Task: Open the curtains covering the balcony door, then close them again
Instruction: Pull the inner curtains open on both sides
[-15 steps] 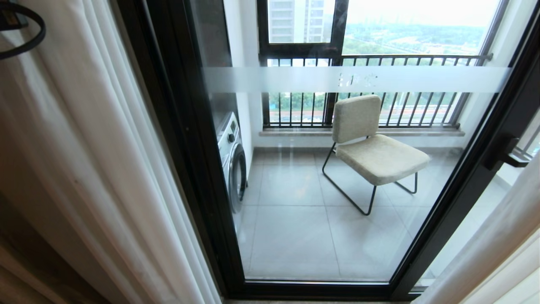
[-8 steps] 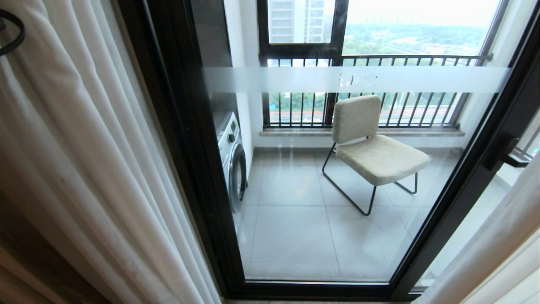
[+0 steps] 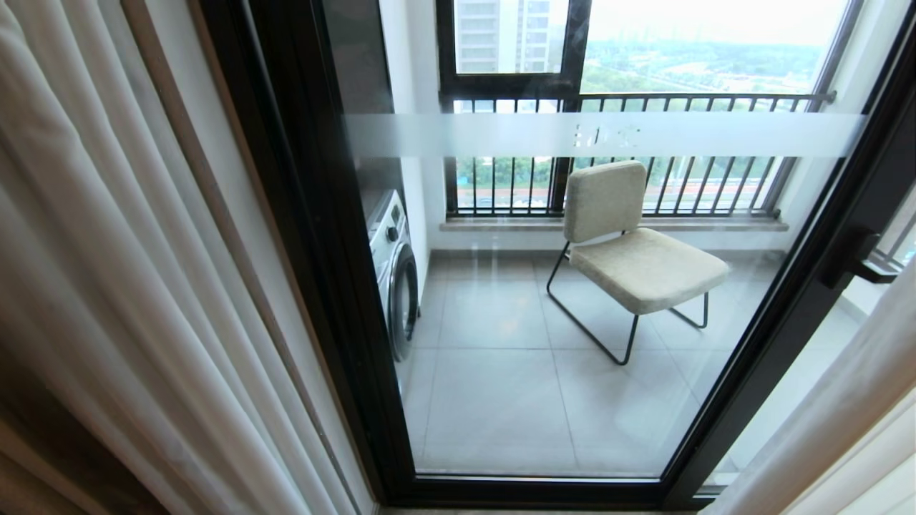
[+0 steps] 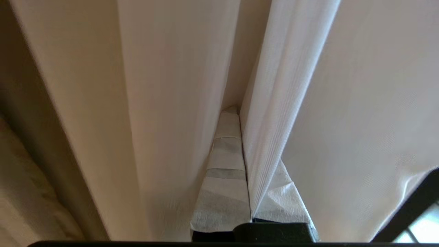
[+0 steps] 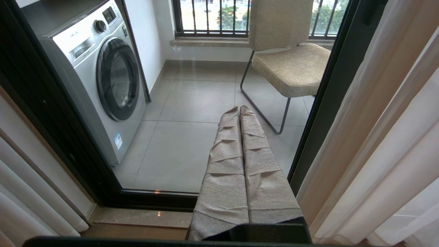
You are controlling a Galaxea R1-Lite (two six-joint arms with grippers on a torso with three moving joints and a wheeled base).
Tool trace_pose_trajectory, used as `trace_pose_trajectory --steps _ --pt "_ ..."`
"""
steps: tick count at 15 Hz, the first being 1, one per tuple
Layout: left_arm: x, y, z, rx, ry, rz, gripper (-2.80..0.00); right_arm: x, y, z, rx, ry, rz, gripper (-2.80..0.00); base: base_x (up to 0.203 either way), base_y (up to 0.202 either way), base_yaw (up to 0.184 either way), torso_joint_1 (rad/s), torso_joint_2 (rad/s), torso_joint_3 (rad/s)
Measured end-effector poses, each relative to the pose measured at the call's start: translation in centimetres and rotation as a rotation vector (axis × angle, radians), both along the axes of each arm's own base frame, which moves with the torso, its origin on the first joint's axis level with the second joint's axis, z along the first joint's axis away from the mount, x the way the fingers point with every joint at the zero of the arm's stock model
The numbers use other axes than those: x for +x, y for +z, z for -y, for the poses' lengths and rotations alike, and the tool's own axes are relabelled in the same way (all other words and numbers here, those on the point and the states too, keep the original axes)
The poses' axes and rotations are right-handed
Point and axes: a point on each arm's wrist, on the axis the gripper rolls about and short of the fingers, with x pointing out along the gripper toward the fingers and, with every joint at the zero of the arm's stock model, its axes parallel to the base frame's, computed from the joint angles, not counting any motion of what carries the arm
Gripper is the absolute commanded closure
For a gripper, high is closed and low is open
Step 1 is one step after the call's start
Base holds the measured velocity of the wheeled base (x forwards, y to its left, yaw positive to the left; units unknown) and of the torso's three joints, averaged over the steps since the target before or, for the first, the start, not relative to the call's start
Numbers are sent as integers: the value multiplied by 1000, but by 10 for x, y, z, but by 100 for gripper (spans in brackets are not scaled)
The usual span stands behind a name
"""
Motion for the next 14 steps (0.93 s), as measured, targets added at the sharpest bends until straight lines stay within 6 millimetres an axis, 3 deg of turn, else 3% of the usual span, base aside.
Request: trace_pose_trajectory --steps 8,14 --pt "-3 -6 -98 -39 138 9 0 0 0 0 0 1 0 0 0 0 0 0 0 0" --pt "-17 -14 -179 -27 236 20 0 0 0 0 0 0 0 0 0 0 0 0 0 0"
